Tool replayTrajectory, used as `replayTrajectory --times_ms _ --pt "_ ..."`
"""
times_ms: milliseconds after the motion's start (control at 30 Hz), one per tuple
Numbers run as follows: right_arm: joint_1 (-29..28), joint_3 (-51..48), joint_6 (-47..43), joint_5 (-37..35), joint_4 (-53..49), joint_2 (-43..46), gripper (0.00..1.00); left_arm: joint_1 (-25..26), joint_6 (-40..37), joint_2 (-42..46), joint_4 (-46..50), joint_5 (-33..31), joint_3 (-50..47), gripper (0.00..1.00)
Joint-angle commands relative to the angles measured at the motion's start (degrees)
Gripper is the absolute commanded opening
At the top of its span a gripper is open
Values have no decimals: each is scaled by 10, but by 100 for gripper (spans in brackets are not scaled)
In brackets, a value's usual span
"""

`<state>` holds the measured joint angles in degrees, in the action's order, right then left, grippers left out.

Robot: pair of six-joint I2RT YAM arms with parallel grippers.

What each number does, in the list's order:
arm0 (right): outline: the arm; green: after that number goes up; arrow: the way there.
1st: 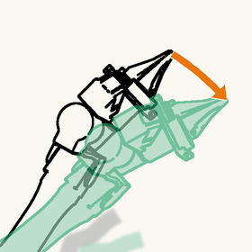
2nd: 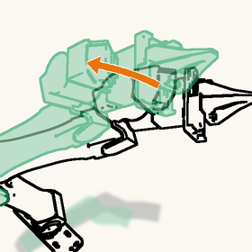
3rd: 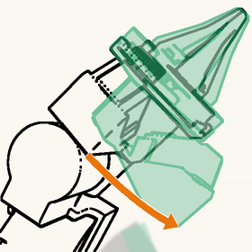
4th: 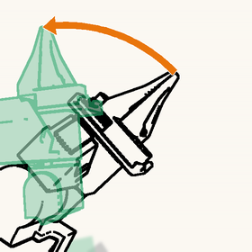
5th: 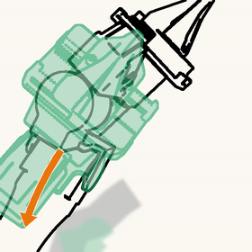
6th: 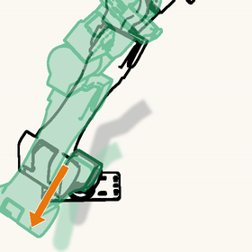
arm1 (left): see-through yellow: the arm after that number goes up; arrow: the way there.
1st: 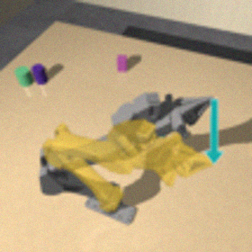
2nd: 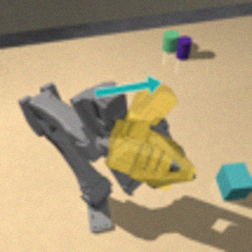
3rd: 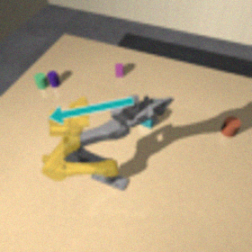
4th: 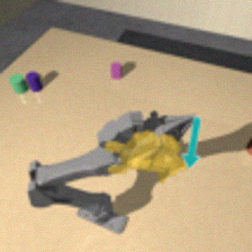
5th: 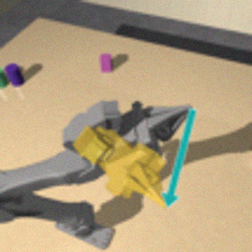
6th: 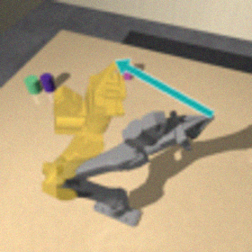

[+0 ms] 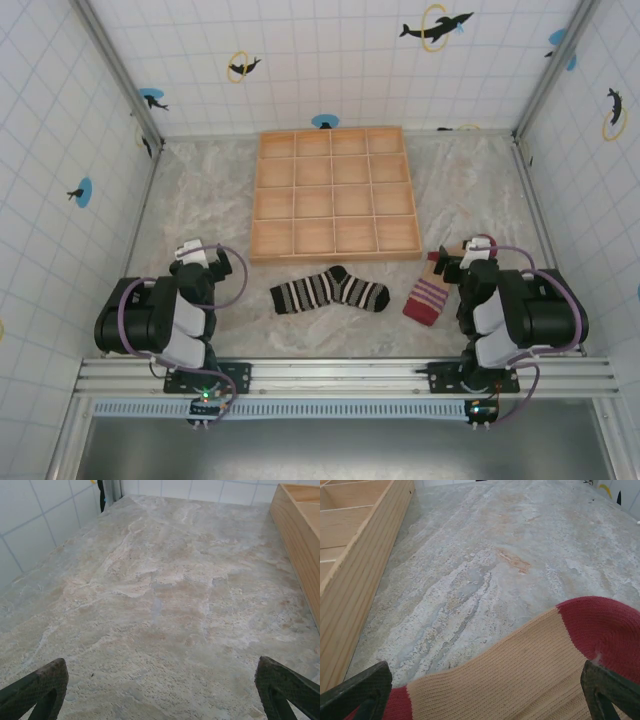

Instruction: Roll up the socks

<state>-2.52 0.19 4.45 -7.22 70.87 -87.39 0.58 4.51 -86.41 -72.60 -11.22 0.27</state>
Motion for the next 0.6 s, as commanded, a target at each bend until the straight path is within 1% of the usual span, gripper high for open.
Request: replayTrajectory --times_ms 0,133,200,333,467,567 --pt "3 1 -4 4 8 3 100 -6 4 -3 -21 -4 -9 98" --pt "4 1 -3 4 8 3 100 -6 4 -3 -21 -3 -9 98" --pt "12 -1 2 18 11 4 100 -6 4 -3 -21 -4 -9 98" --pt "18 -4 7 23 18 4 100 -6 5 -3 -21 -3 -9 98" --pt "17 -2 5 25 13 4 100 -6 5 -4 -20 -3 -7 98" --pt "10 0 0 11 10 3 100 -6 5 -4 -20 -2 -8 98"
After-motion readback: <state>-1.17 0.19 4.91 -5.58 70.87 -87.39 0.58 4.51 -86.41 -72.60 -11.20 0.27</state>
